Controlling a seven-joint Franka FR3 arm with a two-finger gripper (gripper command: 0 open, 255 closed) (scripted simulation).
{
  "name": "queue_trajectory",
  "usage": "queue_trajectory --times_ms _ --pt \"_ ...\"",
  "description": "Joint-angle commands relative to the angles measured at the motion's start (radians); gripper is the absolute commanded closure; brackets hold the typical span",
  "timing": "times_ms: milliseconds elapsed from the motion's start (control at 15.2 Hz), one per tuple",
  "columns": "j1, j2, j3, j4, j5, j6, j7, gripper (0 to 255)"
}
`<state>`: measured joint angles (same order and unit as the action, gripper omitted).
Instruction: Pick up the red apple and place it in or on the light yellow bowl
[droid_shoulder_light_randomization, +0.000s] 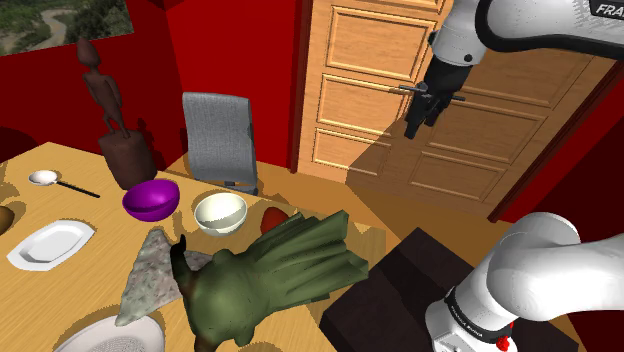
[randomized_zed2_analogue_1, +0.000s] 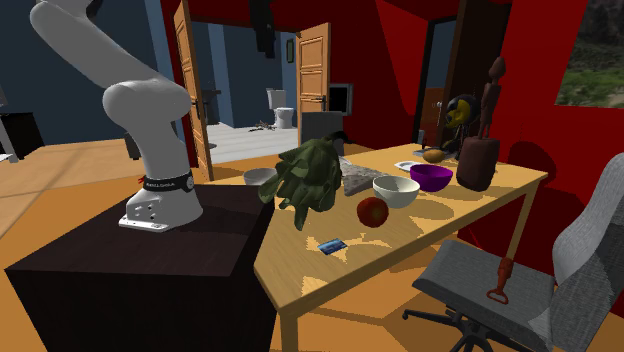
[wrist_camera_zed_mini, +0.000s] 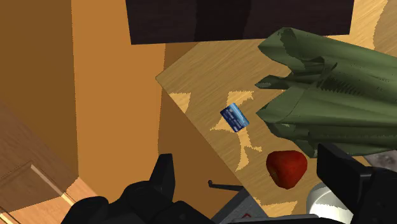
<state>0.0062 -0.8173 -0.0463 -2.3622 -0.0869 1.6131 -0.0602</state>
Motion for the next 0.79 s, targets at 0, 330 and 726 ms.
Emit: queue_trajectory --times_ms 0,330,726 --pt "0.000 0.000 0.000 0.000 0.000 0.000 0.000 0" --pt "-0.002 0.181 -0.058 0.010 0.080 0.113 0.024 0" --pt "0.011 0.414 -0.127 0.052 0.205 0.229 0.020 0"
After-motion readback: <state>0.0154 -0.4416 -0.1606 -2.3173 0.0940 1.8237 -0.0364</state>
